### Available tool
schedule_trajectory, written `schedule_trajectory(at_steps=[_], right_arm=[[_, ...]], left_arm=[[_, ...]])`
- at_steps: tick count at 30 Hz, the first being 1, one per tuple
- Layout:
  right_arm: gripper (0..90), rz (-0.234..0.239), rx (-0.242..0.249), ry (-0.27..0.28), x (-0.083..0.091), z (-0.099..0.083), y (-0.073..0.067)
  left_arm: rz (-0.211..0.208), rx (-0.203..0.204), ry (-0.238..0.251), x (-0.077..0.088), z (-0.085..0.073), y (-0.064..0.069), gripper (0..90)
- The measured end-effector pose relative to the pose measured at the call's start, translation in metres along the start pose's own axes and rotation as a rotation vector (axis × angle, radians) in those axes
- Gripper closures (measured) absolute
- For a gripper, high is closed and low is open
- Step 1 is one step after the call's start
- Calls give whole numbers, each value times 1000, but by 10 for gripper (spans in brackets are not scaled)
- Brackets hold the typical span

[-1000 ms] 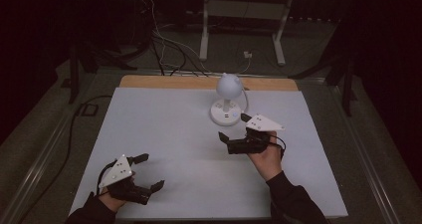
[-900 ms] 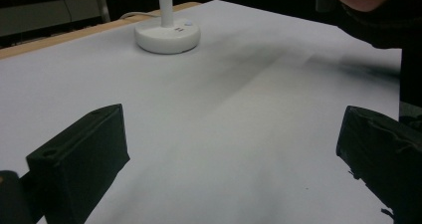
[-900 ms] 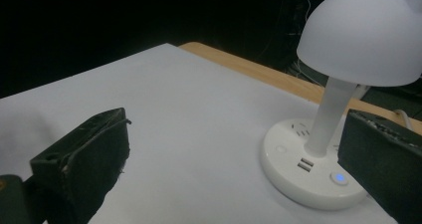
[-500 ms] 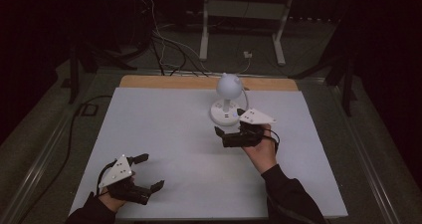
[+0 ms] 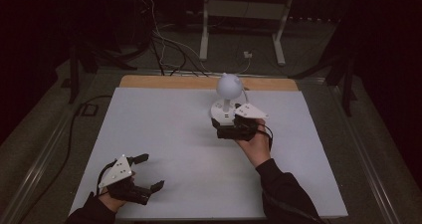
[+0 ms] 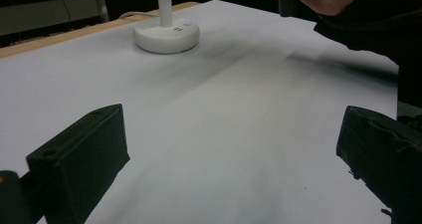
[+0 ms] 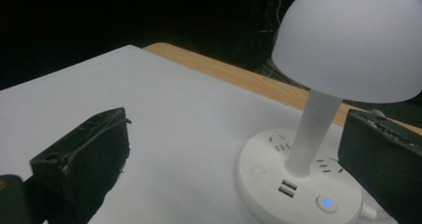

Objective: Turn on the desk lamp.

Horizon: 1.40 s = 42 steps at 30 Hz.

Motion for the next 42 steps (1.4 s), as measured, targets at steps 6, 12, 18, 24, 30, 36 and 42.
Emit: schedule_trajectory(at_steps=[6, 12, 18, 24, 30, 36, 42], right_arm=[[0, -28, -10, -22, -10, -5, 4], [2, -31, -50, -42, -22, -8, 4], [132, -59, -56, -40, -28, -8, 6], [238, -99, -73, -40, -36, -8, 10], [478, -142, -81, -57, -44, -11, 15], [613, -157, -78, -77, -52, -13, 17], [654, -178, -63, -98, -58, -17, 19]], left_arm=[[-1, -2, -2, 0, 0, 0, 4], [0, -3, -2, 0, 0, 0, 3], [0, -3, -2, 0, 0, 0, 3], [1, -2, 0, 1, 0, 0, 3], [1, 0, 1, 1, 0, 0, 3], [0, 0, 1, 1, 0, 0, 3], [-2, 1, 0, 1, 0, 0, 3]])
Point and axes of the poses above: each handheld gripper's, and its own axes: x roughly backward along the jaws, z roughly out of its top, y roughly to its right, the point moved 10 cm from there along -x, roughly forward along the jaws, and after that the axes turned 1 degree about y, right-handed, at the moved point
